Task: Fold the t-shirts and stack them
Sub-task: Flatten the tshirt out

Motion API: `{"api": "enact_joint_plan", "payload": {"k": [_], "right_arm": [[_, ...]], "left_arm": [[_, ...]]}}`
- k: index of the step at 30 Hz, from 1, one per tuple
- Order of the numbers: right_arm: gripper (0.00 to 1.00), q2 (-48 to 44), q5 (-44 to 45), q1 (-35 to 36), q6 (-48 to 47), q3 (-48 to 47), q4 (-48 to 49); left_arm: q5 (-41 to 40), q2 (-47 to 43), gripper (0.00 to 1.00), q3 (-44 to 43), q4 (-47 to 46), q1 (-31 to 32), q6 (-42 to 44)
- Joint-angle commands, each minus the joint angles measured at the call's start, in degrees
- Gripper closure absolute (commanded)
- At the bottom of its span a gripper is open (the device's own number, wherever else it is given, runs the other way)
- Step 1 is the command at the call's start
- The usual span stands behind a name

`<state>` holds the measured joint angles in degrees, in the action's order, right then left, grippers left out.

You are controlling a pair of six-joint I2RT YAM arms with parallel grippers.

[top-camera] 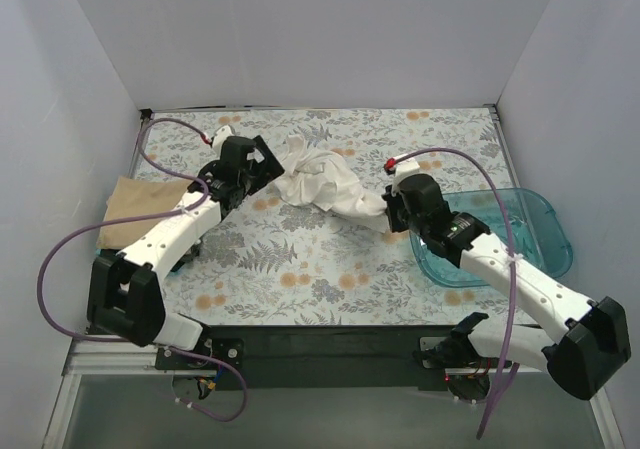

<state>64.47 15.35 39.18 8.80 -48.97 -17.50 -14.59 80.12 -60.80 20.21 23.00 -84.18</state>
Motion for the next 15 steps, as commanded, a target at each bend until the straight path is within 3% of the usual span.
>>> {"api": "enact_joint_plan", "payload": {"k": [1,9,12,15], "right_arm": [[0.99,-4.8,3.9,-1.8,-0.3,-0.4,-2.0],[0.99,-6.6,0.6,-3.8,-0.7,2.7,-1.9],[0.99,-6.4,0.1,-4.3,-0.8,3.4,-1.7],[0.99,-6.2,-0.7,-4.9,-0.8,4.0,-1.4]], "left_arm": [[-1.2,6.0,0.02,-6.5,-1.4,-0.2,1.8],[2.7,27.3,0.04,-25.9,-1.2,-0.3,6.7],[5.5,34.7,0.12,-33.8,-0.5,-0.3,8.3],[8.0,39.4,0.14,-38.5,-0.5,-0.2,9.4]]}}
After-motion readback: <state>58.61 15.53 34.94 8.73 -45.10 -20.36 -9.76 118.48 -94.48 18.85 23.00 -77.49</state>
